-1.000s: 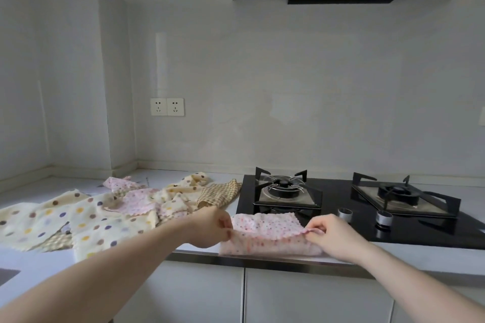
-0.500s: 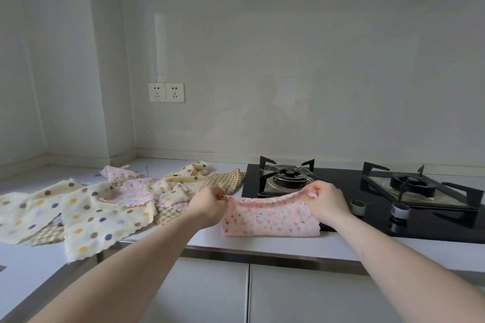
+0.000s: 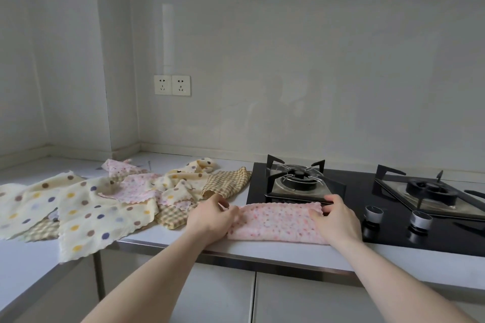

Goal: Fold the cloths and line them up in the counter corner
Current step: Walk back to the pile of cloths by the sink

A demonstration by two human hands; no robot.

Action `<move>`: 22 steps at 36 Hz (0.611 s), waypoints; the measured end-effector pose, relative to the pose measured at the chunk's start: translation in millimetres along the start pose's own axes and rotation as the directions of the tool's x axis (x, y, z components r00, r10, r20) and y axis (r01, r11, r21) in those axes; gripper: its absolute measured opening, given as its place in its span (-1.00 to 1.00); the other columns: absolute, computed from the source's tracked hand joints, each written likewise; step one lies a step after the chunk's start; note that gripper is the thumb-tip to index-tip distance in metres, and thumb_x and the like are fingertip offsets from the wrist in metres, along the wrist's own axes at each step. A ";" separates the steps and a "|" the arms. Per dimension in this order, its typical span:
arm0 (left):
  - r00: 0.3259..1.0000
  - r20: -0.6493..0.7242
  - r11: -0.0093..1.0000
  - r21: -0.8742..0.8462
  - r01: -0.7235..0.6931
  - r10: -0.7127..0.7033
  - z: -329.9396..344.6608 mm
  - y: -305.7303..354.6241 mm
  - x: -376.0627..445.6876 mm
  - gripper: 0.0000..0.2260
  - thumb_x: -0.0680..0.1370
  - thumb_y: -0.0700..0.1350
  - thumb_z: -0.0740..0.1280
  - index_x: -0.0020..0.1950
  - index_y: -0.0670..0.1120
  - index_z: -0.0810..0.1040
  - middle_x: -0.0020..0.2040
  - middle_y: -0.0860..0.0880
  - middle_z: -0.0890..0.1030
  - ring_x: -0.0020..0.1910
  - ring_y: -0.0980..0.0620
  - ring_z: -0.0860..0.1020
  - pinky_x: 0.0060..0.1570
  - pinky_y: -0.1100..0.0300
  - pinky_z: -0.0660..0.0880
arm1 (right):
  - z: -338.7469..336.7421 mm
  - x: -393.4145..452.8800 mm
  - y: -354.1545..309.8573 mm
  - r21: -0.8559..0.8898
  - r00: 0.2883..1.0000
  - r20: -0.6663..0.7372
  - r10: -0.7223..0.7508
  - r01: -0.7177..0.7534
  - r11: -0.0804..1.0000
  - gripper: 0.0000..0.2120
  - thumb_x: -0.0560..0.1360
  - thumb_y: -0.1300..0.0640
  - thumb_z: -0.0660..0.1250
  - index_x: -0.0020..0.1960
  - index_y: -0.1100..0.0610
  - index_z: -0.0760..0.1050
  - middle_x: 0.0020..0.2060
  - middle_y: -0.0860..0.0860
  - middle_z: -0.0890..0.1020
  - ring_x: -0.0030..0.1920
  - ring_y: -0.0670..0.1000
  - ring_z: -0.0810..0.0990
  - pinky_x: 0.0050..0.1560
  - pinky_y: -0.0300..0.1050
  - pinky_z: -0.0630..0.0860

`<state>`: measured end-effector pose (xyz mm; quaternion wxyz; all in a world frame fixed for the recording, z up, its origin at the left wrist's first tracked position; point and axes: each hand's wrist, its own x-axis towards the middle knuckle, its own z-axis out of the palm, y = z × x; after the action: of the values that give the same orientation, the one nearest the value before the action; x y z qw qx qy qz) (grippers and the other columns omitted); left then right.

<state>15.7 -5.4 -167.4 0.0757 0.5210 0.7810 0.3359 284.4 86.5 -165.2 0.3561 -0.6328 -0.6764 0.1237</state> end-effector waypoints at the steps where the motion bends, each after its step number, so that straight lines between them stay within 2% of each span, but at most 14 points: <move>1: 1.000 0.002 1.000 -0.021 -0.005 0.005 0.0 -1.1 0.8 -0.70 0.48 0.28 0.23 0.07 0.14 0.51 -0.08 0.15 0.65 -0.04 0.04 0.60 0.04 0.09 0.55 | 1.3 -1.0 0.8 0.006 1.000 -0.016 -0.013 0.013 1.000 -0.53 0.54 -0.04 0.37 0.40 0.04 0.40 0.13 -0.07 0.68 0.20 0.10 0.59 0.08 -0.06 0.49; 5: 0.998 0.014 0.997 -0.052 -0.055 0.056 0.4 -1.8 2.6 -0.69 0.45 0.30 0.28 0.07 0.16 0.54 -0.09 0.22 0.61 -0.06 0.13 0.59 0.01 0.12 0.53 | 4.7 -3.6 2.2 0.031 0.995 -0.070 -0.065 0.067 0.997 -0.58 0.56 -0.02 0.34 0.40 0.00 0.43 0.15 -0.05 0.65 0.20 0.10 0.58 0.04 -0.07 0.45; 8: 0.997 0.003 0.993 -0.093 -0.079 0.080 1.2 -3.9 2.5 -0.74 0.45 0.28 0.32 0.01 0.16 0.57 -0.08 0.23 0.62 -0.12 0.18 0.60 -0.01 0.12 0.55 | 7.4 -2.3 5.7 0.085 0.993 -0.104 -0.060 0.069 0.994 -0.68 0.55 0.03 0.36 0.30 0.00 0.51 -0.04 -0.10 0.67 0.07 0.08 0.61 -0.04 -0.07 0.47; 10: 0.996 -0.029 0.992 -0.097 -0.084 0.081 2.2 -5.1 3.3 -0.81 0.52 0.22 0.33 -0.07 0.13 0.57 -0.14 0.19 0.64 -0.18 0.18 0.61 -0.04 0.12 0.58 | 8.2 -1.3 7.5 0.117 0.992 -0.114 -0.055 0.069 0.991 -0.73 0.55 0.07 0.38 0.24 0.00 0.54 -0.20 -0.16 0.65 0.01 0.08 0.63 -0.06 -0.07 0.50; 12: 0.995 -0.057 0.990 -0.107 -0.089 0.083 3.9 -6.2 4.2 -0.80 0.58 0.18 0.30 -0.11 0.10 0.57 -0.22 0.13 0.66 -0.22 0.16 0.61 -0.10 0.13 0.57 | 8.3 -0.5 8.2 0.156 0.990 -0.133 -0.054 0.075 0.985 -0.77 0.55 0.08 0.39 0.20 0.02 0.57 -0.30 -0.20 0.61 -0.01 0.07 0.63 -0.09 -0.08 0.48; 14: 0.994 -0.076 0.983 -0.159 -0.088 0.077 4.4 -6.8 4.6 -0.78 0.62 0.16 0.27 -0.13 0.09 0.56 -0.25 0.11 0.66 -0.24 0.14 0.61 -0.15 0.16 0.54 | 8.1 0.6 8.9 0.211 0.986 -0.159 -0.042 0.076 0.974 -0.82 0.56 0.06 0.38 0.16 0.03 0.59 -0.31 -0.18 0.61 -0.05 0.05 0.64 -0.10 -0.07 0.52; 17: 0.995 -0.078 0.974 -0.212 -0.078 0.062 3.6 -9.1 6.4 -0.71 0.64 0.16 0.23 -0.18 0.06 0.55 -0.24 0.09 0.64 -0.18 0.08 0.60 -0.11 0.14 0.52 | 7.9 1.6 10.7 0.271 0.985 -0.172 -0.017 0.064 0.961 -0.86 0.56 0.08 0.38 0.12 0.01 0.58 -0.30 -0.18 0.60 -0.05 0.05 0.65 -0.09 -0.03 0.57; 20: 0.997 -0.063 0.977 -0.204 -0.059 0.047 4.1 -11.1 7.3 -0.67 0.64 0.17 0.21 -0.15 0.02 0.60 -0.22 0.07 0.65 -0.15 0.04 0.60 -0.06 0.08 0.56 | 8.5 1.6 11.3 0.284 0.987 -0.162 -0.001 0.048 0.958 -0.86 0.56 0.06 0.38 0.11 0.00 0.58 -0.31 -0.17 0.61 -0.03 0.05 0.66 -0.10 -0.04 0.57; 22: 0.998 -0.057 0.986 -0.161 -0.044 0.035 5.9 -11.2 7.5 -0.67 0.64 0.15 0.21 -0.15 -0.01 0.62 -0.22 0.05 0.65 -0.18 0.04 0.60 -0.10 0.08 0.56 | 8.5 1.7 9.9 0.279 0.986 -0.168 0.020 0.027 0.960 -0.83 0.54 0.01 0.40 0.11 0.01 0.58 -0.32 -0.13 0.64 -0.01 0.06 0.66 -0.11 -0.06 0.55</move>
<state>6.6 1.1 -176.9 0.0898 0.5192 0.7424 0.4137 286.6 92.2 -176.8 0.4982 -0.5831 -0.6206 0.1633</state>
